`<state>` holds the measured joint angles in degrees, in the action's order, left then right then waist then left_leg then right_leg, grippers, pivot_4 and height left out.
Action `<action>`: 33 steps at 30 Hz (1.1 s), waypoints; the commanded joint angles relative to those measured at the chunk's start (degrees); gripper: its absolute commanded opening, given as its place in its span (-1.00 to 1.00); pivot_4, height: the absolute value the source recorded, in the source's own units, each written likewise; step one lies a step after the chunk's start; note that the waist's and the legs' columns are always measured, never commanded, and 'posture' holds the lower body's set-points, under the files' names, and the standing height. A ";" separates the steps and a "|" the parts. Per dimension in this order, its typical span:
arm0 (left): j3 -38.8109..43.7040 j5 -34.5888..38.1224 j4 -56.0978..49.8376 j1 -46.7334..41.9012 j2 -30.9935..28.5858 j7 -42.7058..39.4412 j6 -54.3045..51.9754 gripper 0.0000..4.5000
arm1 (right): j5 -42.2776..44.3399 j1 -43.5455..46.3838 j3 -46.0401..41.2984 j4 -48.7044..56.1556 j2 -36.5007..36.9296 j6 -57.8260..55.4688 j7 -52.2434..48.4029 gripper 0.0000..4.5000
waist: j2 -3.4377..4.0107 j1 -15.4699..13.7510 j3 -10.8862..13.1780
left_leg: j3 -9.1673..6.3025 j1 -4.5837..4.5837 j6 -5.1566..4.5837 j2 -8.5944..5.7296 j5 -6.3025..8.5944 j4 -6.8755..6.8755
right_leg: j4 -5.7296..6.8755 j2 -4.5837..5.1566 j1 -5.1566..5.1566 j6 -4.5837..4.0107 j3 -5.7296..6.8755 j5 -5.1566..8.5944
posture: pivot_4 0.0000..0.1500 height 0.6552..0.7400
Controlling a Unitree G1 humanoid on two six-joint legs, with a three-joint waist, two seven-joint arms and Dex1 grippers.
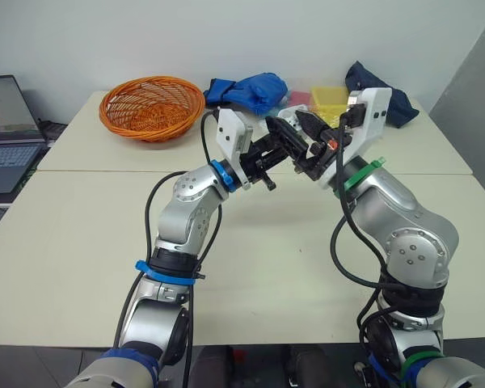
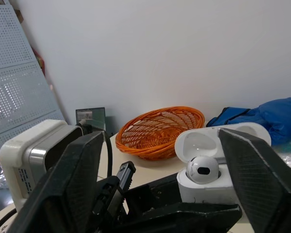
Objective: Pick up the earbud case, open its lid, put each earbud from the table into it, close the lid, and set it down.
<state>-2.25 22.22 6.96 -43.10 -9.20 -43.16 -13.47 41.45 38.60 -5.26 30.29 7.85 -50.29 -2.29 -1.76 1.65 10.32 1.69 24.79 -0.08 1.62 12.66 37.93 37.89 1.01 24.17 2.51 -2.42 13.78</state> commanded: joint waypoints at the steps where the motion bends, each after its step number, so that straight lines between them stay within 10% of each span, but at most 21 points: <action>1: 0.13 0.80 -2.61 -1.35 0.15 -0.51 0.90 -0.67 | -1.18 -0.22 -0.54 1.49 1.40 2.06 -0.48 0.70 | 0.00 0.00 0.00 | 0.00 0.00 0.00 0.00 0.00 0.00 | -0.01 0.00 0.00 0.00 -0.01 0.00 | 1.00 1.00; 10: 0.49 1.80 -2.17 -1.28 -1.07 -2.22 -0.36 -0.67 | 5.18 3.64 -3.76 3.52 11.13 0.39 -9.93 0.70 | 0.00 0.00 0.00 | 0.01 0.00 0.00 0.01 0.00 -0.04 | -0.04 -0.01 0.00 0.00 -0.01 0.00 | 1.00 1.00; 20: -0.02 8.86 -6.02 -1.14 -6.26 -13.12 -8.59 -0.67 | 13.72 6.16 -11.55 -16.40 34.07 -5.93 -30.29 0.70 | 0.01 -0.02 0.01 | 0.05 0.00 -0.01 0.01 0.01 -0.07 | -0.16 0.02 -0.03 -0.02 -0.01 0.00 | 1.00 1.00; 30: -2.52 10.43 -11.22 0.34 -6.26 -14.78 -12.46 -0.67 | 1.66 7.74 -1.93 -28.46 32.51 3.16 -38.99 -0.91 | 0.04 0.27 0.03 | 0.09 -0.01 -0.02 0.03 0.01 -0.07 | -0.13 -0.04 0.01 0.04 -0.08 0.04 | 1.00 1.00; 33: -2.70 10.44 -12.00 0.78 -6.48 -14.57 -13.23 -0.67 | 1.28 8.87 -1.40 -28.49 31.31 2.79 -40.02 -0.98 | 0.04 0.08 0.03 | 0.03 0.00 -0.02 0.04 0.01 -0.07 | -0.12 -0.06 0.00 0.02 -0.03 0.04 | 1.00 1.00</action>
<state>-5.25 31.54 -2.73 -42.32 -15.57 -58.00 -26.52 42.78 45.82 -5.46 0.80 38.82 -48.48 -41.34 -1.72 1.72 10.35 1.71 24.79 -0.09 1.66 12.67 37.86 37.77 0.95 24.17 2.52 -2.45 13.81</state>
